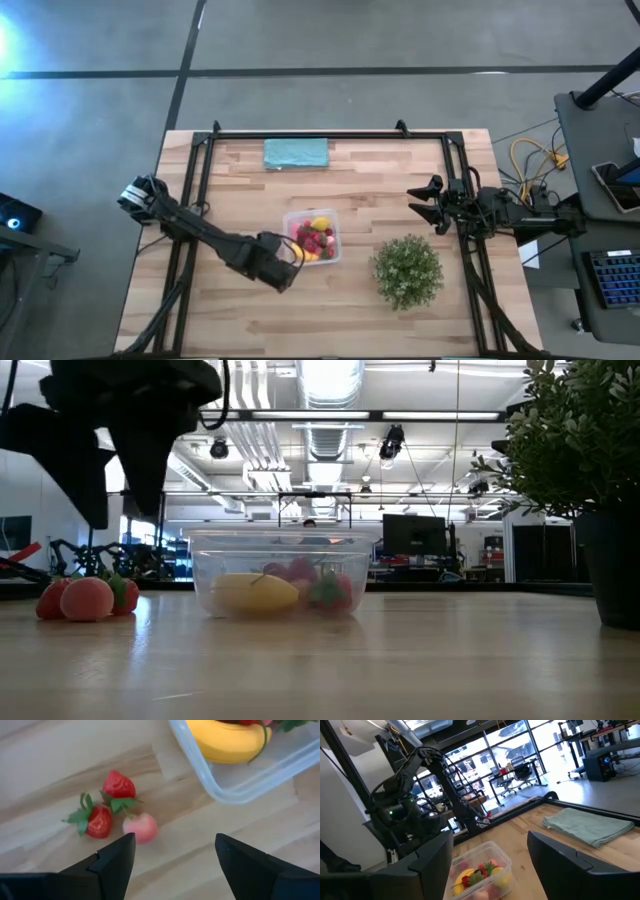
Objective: Pick and placing Produce into tupperware
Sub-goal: Put the pink peach into the transparent bin
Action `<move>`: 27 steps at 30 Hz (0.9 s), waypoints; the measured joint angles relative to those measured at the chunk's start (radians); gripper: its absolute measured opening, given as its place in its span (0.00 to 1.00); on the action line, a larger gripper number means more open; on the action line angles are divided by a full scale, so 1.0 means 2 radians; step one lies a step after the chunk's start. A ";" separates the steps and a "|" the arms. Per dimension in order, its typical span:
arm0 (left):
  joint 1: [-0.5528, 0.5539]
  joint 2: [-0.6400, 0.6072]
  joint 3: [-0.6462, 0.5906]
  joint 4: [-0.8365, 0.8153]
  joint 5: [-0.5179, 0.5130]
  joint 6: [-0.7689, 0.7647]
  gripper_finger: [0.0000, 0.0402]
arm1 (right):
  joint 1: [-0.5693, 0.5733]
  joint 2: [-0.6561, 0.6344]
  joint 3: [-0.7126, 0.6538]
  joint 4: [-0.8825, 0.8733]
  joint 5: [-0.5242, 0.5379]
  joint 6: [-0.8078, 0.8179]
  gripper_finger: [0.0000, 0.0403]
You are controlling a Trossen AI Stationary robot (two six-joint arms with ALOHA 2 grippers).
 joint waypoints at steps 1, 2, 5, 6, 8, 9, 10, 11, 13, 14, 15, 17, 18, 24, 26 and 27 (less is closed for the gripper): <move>-0.003 0.000 -0.002 0.002 -0.001 -0.005 0.65 | 0.000 0.000 0.000 0.000 0.000 0.000 0.61; -0.004 0.001 -0.005 0.002 0.001 -0.006 0.65 | 0.000 0.000 0.000 0.000 0.000 0.000 0.61; -0.005 0.003 -0.023 0.006 0.028 -0.009 0.65 | 0.000 0.000 0.000 0.000 0.000 0.000 0.62; -0.002 0.003 -0.029 0.010 0.045 -0.018 0.65 | 0.000 0.000 0.000 0.000 0.000 0.000 0.63; 0.004 0.003 -0.043 0.009 0.068 -0.041 0.65 | 0.000 0.000 0.000 0.000 0.000 0.000 0.63; 0.004 0.003 -0.049 0.009 0.072 -0.049 0.65 | 0.000 0.000 0.000 0.000 0.000 0.000 0.63; 0.004 0.003 -0.054 0.014 0.071 -0.056 0.65 | 0.000 0.000 0.000 0.000 0.000 0.000 0.63; 0.004 0.003 -0.057 0.020 0.067 -0.058 0.65 | 0.000 0.000 0.000 0.000 0.000 0.000 0.63; 0.004 0.003 -0.065 0.033 0.065 -0.058 0.65 | 0.000 0.000 0.000 0.000 0.000 0.000 0.62; 0.004 0.003 -0.069 0.042 0.065 -0.058 0.65 | 0.000 0.000 0.000 0.000 0.000 0.000 0.62; 0.005 0.004 -0.073 0.055 0.065 -0.058 0.65 | 0.000 0.000 0.000 0.000 0.000 0.000 0.62; 0.007 0.007 -0.084 0.092 0.064 -0.058 0.65 | 0.000 0.000 0.000 0.000 0.000 0.000 0.61; 0.007 0.008 -0.091 0.106 0.064 -0.058 0.65 | 0.000 0.000 0.000 0.000 0.000 0.000 0.61; 0.008 0.019 -0.102 0.121 0.063 -0.059 0.65 | 0.000 0.000 0.000 0.000 0.000 0.000 0.62; 0.009 0.019 -0.102 0.123 0.053 -0.059 0.65 | 0.000 0.000 0.000 0.000 0.000 0.000 0.63; 0.009 0.019 -0.102 0.122 0.047 -0.058 0.65 | 0.000 0.000 0.000 0.000 0.000 0.000 0.63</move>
